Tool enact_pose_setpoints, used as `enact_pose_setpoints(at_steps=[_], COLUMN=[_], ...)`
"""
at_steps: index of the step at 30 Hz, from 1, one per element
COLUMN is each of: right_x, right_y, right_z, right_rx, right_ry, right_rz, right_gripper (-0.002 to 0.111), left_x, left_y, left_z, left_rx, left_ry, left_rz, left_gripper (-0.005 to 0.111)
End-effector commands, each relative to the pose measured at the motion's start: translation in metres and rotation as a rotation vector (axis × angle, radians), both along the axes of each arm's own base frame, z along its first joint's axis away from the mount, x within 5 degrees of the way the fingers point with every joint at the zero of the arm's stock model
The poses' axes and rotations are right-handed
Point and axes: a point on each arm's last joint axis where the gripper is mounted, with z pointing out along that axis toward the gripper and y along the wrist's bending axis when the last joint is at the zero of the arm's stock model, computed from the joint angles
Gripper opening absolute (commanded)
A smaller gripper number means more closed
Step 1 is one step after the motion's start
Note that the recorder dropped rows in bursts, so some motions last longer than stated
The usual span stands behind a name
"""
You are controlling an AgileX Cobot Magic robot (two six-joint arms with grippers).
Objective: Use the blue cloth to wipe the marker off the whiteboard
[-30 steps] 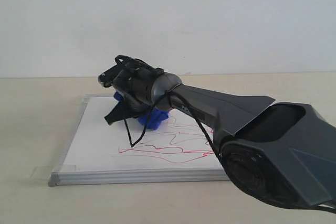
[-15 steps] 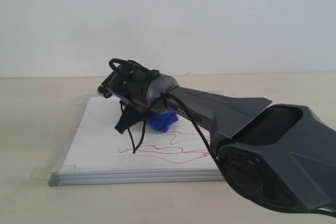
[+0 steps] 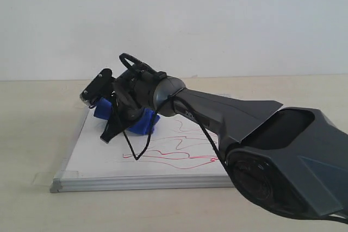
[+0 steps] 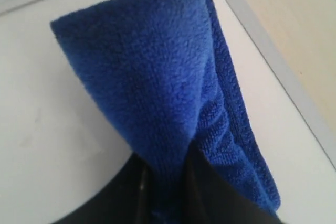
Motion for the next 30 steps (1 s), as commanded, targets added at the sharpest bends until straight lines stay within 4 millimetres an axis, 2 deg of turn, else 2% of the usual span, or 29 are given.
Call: enact_pose_setpoints(at_steps=[1,9,14,20,23,27,30], right_x=[0.0,0.015,0.026,0.025,0.023,0.015,0.011], right_y=[-0.024,-0.069,-0.088,-0.065,-0.049,-0.03,-0.025], right_z=[-0.005,-0.002,-0.004,-0.009,-0.009,-0.007,-0.007], right_rx=[-0.213,-0.412,-0.391,-0.109,-0.002,0.013,0.033], right_ry=[0.046,0.042,0.073,0.163,0.179,0.157,0.178], right_rz=[-0.119,-0.352,-0.412,-0.352,-0.205,0.003,0.068], right_gripper=[-0.001,-0.001,-0.001,-0.001,-0.001,-0.001,-0.001], left_x=[0.0,0.0,0.0,0.0,0.0,0.0,0.0], left_y=[0.0,0.0,0.0,0.0,0.0,0.0,0.0], left_z=[-0.001,-0.001,-0.001,-0.001,-0.001,-0.001,-0.001], left_rx=[-0.007,-0.007,-0.007,-0.007,-0.007,-0.007,-0.007], left_ry=[-0.004,-0.004,-0.004,-0.004,-0.004,-0.004,-0.004], left_rz=[-0.001,-0.001,-0.001,-0.001,-0.001,-0.001,-0.001], left_gripper=[0.004,0.004,0.004,0.004,0.004,0.004,0.004])
